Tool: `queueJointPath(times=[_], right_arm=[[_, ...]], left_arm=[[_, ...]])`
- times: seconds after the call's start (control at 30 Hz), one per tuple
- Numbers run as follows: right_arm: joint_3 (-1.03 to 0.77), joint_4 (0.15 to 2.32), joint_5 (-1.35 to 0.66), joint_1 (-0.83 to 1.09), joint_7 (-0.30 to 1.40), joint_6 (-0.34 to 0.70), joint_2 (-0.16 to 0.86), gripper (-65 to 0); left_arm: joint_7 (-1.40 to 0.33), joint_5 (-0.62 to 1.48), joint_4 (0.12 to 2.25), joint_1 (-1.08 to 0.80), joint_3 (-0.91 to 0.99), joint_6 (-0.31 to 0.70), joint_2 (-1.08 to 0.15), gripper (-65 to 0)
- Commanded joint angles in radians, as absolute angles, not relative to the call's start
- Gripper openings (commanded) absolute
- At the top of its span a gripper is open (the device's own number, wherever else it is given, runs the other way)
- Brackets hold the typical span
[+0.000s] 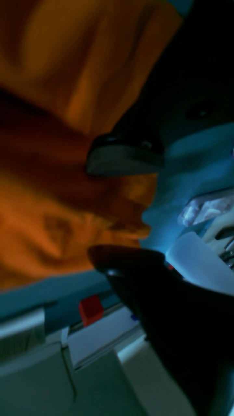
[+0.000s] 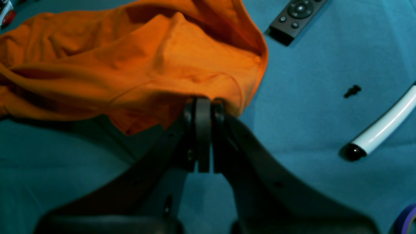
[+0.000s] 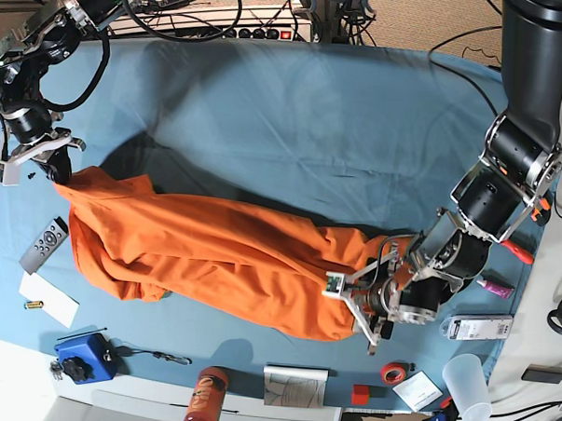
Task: Layout the t-shirt on the table in an organized manner, then fold the t-shirt properly
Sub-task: 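Grasp the shirt edge near the left gripper with the left gripper, then lift the shirt with both grippers and spread it flat on the table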
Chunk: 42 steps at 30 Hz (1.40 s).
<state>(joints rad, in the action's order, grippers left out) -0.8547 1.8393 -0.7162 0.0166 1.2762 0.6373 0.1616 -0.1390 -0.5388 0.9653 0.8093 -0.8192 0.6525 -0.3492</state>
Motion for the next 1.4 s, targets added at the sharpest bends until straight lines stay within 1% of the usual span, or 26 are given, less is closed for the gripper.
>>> queueJointPath(times=[0.0,0.1,0.17,0.27,0.33,0.43,0.5,0.6,0.77,0.8,1.0,1.07,1.13,1.23,1.27,1.33,1.37], right_arm=[[-0.857,1.857,-0.737,0.006,1.254,0.641,0.180,-65.0],[-0.857,1.857,-0.737,0.006,1.254,0.641,0.180,-65.0],[-0.857,1.857,-0.737,0.006,1.254,0.641,0.180,-65.0],[-0.857,1.857,-0.737,0.006,1.254,0.647,0.180,-65.0],[-0.857,1.857,-0.737,0.006,1.254,0.659,0.180,-65.0],[-0.857,1.857,-0.737,0.006,1.254,0.658,0.180,-65.0],[-0.857,1.857,-0.737,0.006,1.254,0.658,0.180,-65.0],[-0.857,1.857,-0.737,0.006,1.254,0.658,0.180,-65.0],[-0.857,1.857,-0.737,0.006,1.253,0.659,0.180,-65.0],[-0.857,1.857,-0.737,0.006,1.251,0.658,0.180,-65.0],[-0.857,1.857,-0.736,0.006,1.250,0.659,0.180,-65.0],[-0.857,1.857,-0.737,0.006,1.249,0.658,0.180,-65.0],[-0.857,1.857,-0.736,0.005,1.240,0.659,0.181,-65.0],[-0.857,1.857,-0.737,0.002,1.176,0.658,0.184,-65.0],[-0.857,1.857,-0.737,-0.004,1.161,0.658,0.187,-65.0],[-0.857,1.857,-0.737,-0.028,1.151,0.658,0.203,-65.0],[-0.856,1.857,-0.738,-0.045,1.151,0.658,0.215,-65.0]], left_arm=[[-0.133,-0.539,0.972,0.847,-0.828,0.619,-0.349,-31.3],[-0.134,-0.539,0.945,0.848,-0.855,0.534,-0.344,-32.1],[-0.134,-0.538,0.931,0.849,-0.855,0.489,-0.344,-34.0],[-0.134,-0.525,0.920,0.848,-0.855,0.474,-0.344,-37.5],[-0.134,-0.490,0.916,0.847,-0.855,0.469,-0.344,-42.3],[-0.134,-0.457,0.916,0.846,-0.855,0.463,-0.344,-53.8],[-0.134,-0.432,0.916,0.846,-0.855,0.460,-0.344,-59.8],[-0.152,-0.399,0.916,0.846,-0.855,0.406,-0.344,-65.0],[-0.300,-0.328,0.921,0.848,-0.855,0.272,-0.344,-65.0],[-0.323,-0.328,0.921,0.847,-0.855,0.259,-0.344,-65.0],[-0.349,-0.328,0.921,0.846,-0.855,0.262,-0.353,-65.0],[-0.390,-0.328,0.923,0.846,-0.855,0.250,-0.352,-65.0],[-0.481,-0.328,0.941,0.846,-0.855,0.168,-0.352,-65.0],[-0.685,-0.338,1.003,0.849,-0.854,-0.020,-0.364,-65.0],[-0.750,-0.352,1.037,0.848,-0.853,-0.068,-0.374,-65.0],[-0.869,-0.374,1.113,0.848,-0.852,-0.135,-0.402,-65.0],[-0.915,-0.389,1.154,0.848,-0.852,-0.150,-0.419,-65.0]])
